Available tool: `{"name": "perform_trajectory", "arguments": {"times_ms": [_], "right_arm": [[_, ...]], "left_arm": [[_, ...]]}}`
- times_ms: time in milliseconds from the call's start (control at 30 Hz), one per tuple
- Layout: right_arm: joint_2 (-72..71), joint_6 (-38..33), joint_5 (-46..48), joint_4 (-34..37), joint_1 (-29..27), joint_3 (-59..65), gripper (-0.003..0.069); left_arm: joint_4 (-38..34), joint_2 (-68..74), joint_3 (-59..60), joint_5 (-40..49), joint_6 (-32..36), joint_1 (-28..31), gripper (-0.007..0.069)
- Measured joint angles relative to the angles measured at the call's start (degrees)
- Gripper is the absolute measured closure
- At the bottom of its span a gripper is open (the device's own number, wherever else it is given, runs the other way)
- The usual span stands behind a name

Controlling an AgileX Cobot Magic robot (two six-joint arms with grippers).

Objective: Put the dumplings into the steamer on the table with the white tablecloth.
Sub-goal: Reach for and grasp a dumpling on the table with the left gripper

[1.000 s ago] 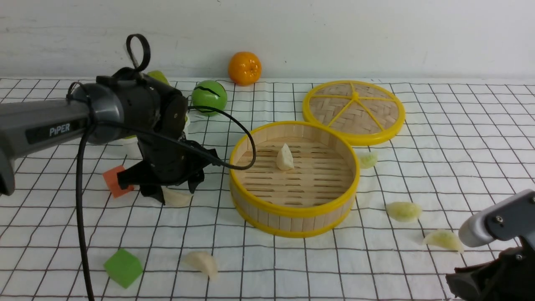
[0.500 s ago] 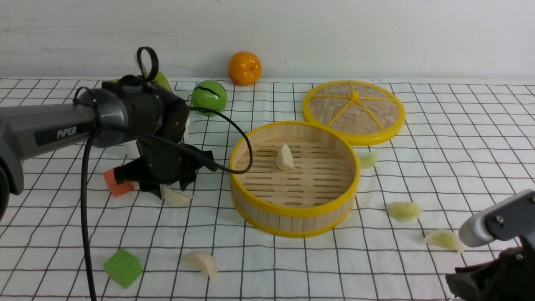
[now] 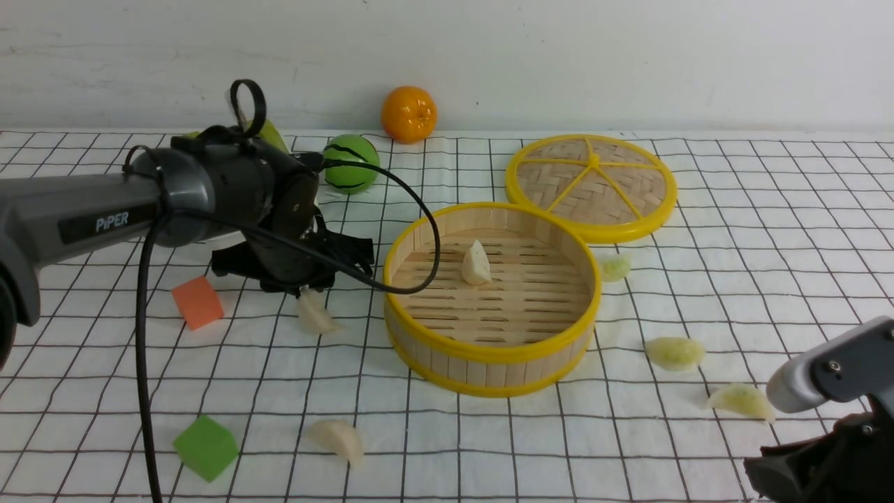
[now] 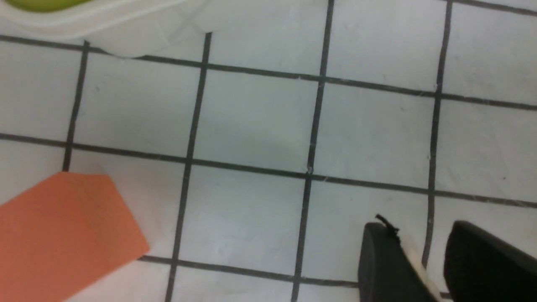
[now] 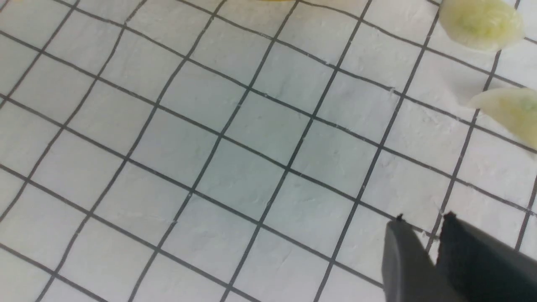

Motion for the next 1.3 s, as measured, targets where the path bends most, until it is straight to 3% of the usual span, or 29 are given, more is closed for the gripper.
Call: {"name": "perform_trajectory", "arguments": {"times_ms": [100,200,333,700,800,1100,1233,1300], "right_arm": [[0.00,0.00,0.00,0.00,0.00,0.00,0.0524],[0.00,0.00,0.00,0.00,0.00,0.00,0.0523],[0.00,0.00,0.00,0.00,0.00,0.00,0.0523],[0.00,0.00,-0.17,0.00,0.00,0.00,0.0523],[0.00,0.00,-0.17,0.00,0.00,0.00,0.0522],[0.00,0.00,-0.21,0.00,0.00,0.00,0.0513],[0.00,0.00,-0.27,0.00,0.00,0.00,0.0513],[0.00,0.00,-0.51,0.00,0.00,0.00,0.0513]], "left_arm": [[-0.71,0.00,0.00,1.32,-0.06,0.00,0.0231],[-3.27,0.00,0.00,3.53,-1.50,0.00,0.0147],[-6.29,0.00,0.00,4.20,-2.41,0.00,0.0134],[-6.60,1.45,0.00,3.90,-3.15,0.00,0.0288],[-4.74,1.45,-0.04,3.70,-3.15,0.00,0.0400],[-3.54,0.46,-2.92,7.48,0.00,0.00,0.0400],[-8.15,-2.71,-7.68,10.67,5.65,0.00,0.0400],[-15.11,-4.37,-13.55,12.97,13.10,0.00,0.0400]]}}
